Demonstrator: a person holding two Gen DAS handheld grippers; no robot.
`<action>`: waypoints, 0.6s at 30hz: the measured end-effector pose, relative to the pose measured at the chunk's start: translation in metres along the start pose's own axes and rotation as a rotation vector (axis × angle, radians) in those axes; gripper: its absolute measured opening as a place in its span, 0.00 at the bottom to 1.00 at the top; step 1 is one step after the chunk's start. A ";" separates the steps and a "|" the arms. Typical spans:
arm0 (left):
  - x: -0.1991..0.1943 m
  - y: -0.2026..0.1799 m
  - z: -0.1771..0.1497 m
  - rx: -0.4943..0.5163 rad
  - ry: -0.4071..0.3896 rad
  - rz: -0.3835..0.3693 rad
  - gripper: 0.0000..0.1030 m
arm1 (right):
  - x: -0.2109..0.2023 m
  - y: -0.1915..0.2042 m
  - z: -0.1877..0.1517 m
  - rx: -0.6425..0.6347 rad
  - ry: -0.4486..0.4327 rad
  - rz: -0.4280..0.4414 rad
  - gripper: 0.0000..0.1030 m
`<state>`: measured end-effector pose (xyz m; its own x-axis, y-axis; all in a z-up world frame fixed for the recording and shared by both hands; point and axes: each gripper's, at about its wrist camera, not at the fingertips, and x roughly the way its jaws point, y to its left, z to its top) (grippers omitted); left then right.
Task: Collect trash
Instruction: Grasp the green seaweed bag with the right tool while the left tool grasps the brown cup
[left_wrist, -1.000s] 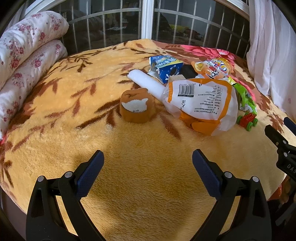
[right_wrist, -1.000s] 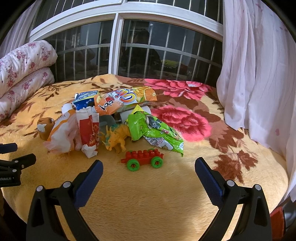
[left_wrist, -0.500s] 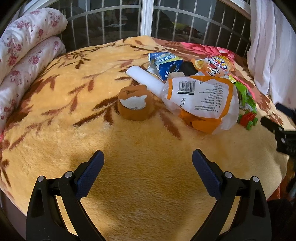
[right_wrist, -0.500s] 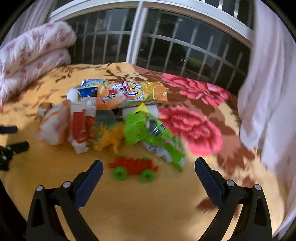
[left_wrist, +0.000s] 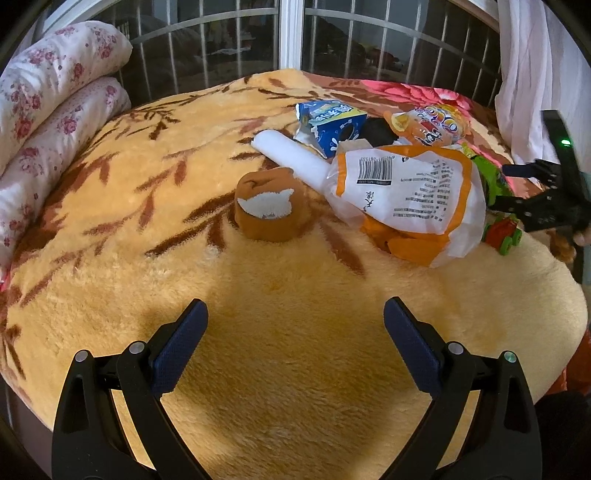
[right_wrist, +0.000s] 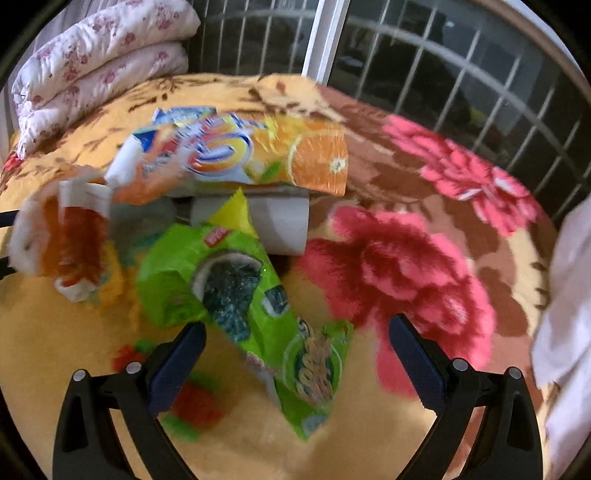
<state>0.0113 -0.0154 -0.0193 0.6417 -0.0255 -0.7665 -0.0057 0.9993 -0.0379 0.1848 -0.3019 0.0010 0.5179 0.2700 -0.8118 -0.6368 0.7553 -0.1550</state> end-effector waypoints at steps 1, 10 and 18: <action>0.000 0.000 0.000 -0.003 0.000 0.001 0.91 | 0.010 -0.002 0.003 -0.007 0.022 0.016 0.87; 0.002 0.002 0.000 -0.014 0.006 0.007 0.91 | -0.009 0.005 -0.001 0.054 -0.033 0.013 0.67; -0.011 0.012 -0.001 0.015 -0.019 0.036 0.91 | -0.092 0.036 -0.019 0.299 -0.175 -0.023 0.67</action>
<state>0.0036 -0.0034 -0.0122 0.6561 0.0107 -0.7546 -0.0176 0.9998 -0.0011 0.1030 -0.3106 0.0598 0.6368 0.3297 -0.6970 -0.4415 0.8970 0.0209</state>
